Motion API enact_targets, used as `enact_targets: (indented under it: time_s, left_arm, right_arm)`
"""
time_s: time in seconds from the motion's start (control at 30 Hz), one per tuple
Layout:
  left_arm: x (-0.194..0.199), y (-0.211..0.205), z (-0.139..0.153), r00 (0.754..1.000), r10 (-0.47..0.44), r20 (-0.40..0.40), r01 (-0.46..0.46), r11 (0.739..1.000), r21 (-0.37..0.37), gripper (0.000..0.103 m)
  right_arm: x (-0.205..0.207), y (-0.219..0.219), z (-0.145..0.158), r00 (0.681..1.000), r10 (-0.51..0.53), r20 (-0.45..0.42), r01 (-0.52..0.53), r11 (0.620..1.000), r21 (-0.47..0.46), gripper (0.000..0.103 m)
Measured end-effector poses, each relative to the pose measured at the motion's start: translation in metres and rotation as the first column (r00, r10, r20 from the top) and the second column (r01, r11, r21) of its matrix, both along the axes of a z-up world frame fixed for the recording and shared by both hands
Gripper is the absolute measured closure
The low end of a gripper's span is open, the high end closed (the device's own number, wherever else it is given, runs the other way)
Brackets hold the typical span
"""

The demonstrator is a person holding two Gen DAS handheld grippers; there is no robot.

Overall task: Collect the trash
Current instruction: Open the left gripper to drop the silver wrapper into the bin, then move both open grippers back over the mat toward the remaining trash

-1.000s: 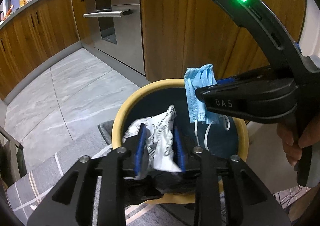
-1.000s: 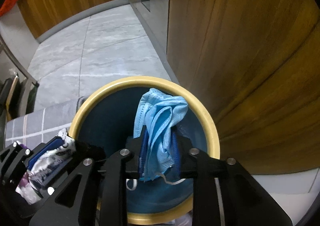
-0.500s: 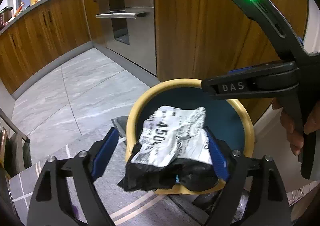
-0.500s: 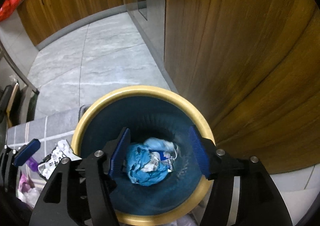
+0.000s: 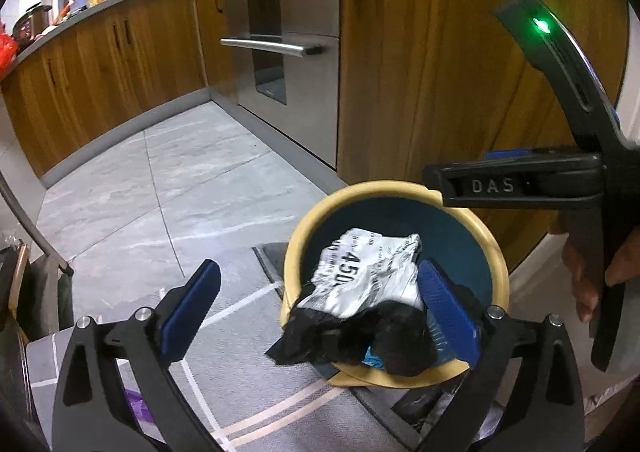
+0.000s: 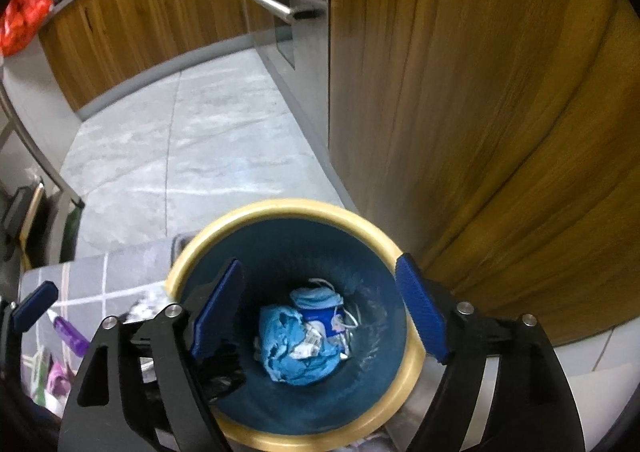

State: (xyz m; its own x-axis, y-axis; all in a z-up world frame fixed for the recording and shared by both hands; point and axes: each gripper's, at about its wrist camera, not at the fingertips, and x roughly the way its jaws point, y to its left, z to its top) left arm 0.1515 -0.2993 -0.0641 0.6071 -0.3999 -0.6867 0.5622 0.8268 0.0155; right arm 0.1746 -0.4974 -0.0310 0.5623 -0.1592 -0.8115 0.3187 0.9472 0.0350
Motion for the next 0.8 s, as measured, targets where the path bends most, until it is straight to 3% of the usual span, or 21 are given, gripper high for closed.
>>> enact_targets:
  time_s: [0.07,0.33,0.5,0.8]
  left_arm:
    - [-0.001,0.002,0.005,1.000,0.007,0.012,-0.007,1.000,0.010,0.006]
    - [-0.016,0.024,0.033,0.999,0.025,0.044,-0.027,0.999,0.044,0.006]
    - [-0.035,0.061,0.054,0.997,0.073,0.030,-0.073,0.997,-0.003,0.006]
    - [-0.081,0.133,0.090,0.990,0.122,0.075,-0.124,0.992,0.028,0.006]
  right_arm:
    - [-0.004,0.000,0.007,1.000,-0.013,0.029,0.013,1.000,0.003,0.014]
    - [-0.019,0.011,0.038,0.992,-0.035,0.124,0.037,0.999,-0.020,0.010]
    - [-0.036,0.029,0.060,0.983,-0.014,0.180,0.017,1.000,-0.017,0.006]
    - [-0.059,0.096,0.079,0.974,0.078,0.213,-0.071,0.997,-0.039,0.005]
